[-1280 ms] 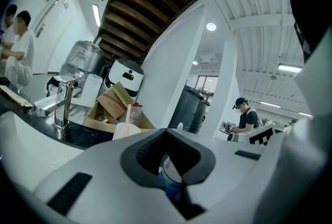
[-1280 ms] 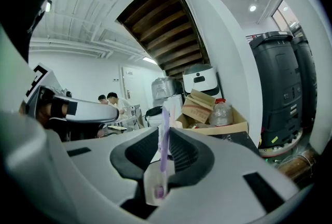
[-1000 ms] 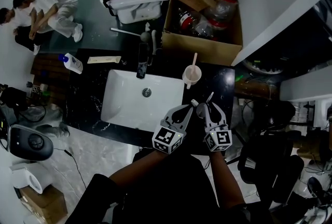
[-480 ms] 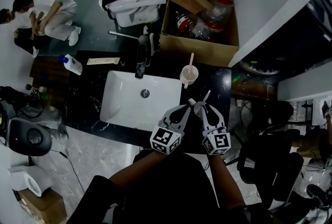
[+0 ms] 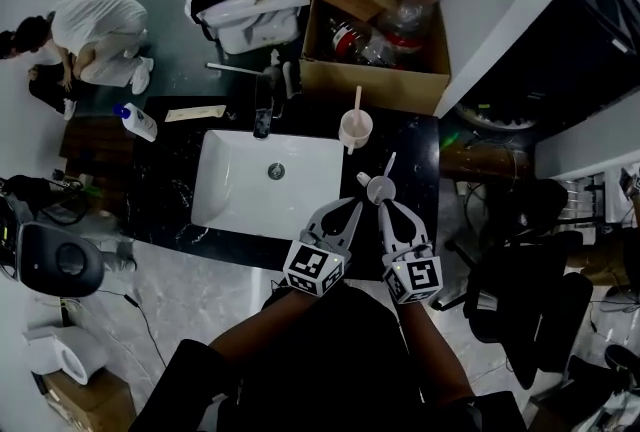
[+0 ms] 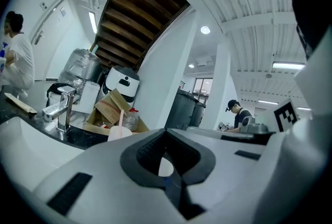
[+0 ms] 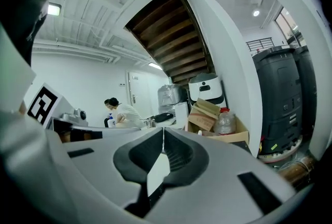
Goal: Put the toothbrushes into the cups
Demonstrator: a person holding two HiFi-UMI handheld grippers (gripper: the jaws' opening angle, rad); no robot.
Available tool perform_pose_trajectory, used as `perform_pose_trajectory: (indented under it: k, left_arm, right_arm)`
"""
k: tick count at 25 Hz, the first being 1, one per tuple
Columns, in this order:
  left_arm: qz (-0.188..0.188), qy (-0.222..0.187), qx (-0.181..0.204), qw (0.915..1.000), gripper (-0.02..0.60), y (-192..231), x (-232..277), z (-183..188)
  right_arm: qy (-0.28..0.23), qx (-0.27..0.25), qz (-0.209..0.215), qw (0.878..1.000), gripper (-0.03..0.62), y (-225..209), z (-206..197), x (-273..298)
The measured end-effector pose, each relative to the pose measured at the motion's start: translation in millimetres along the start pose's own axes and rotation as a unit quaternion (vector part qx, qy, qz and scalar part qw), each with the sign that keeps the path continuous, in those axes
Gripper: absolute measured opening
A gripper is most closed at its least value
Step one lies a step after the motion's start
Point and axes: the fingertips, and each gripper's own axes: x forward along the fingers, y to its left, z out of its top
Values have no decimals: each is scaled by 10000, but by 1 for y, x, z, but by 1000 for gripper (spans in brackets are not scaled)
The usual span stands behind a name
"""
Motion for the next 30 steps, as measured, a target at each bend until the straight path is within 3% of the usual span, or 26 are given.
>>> perform_pose_trajectory:
  k: [9, 22, 30]
  left_arm:
    - [223, 3, 191, 9996, 15, -33, -37, -6]
    - [-222, -180, 499, 9983, 15, -77, -57, 1]
    - [-181, -219, 500, 9983, 15, -71, -105, 12]
  right_arm:
    - [-211, -83, 13, 9997, 23, 22, 16, -48]
    - [-208, -261, -369, 9988, 23, 39, 22, -85]
    - [-204, -448, -618, 9969, 23, 89, 25, -90]
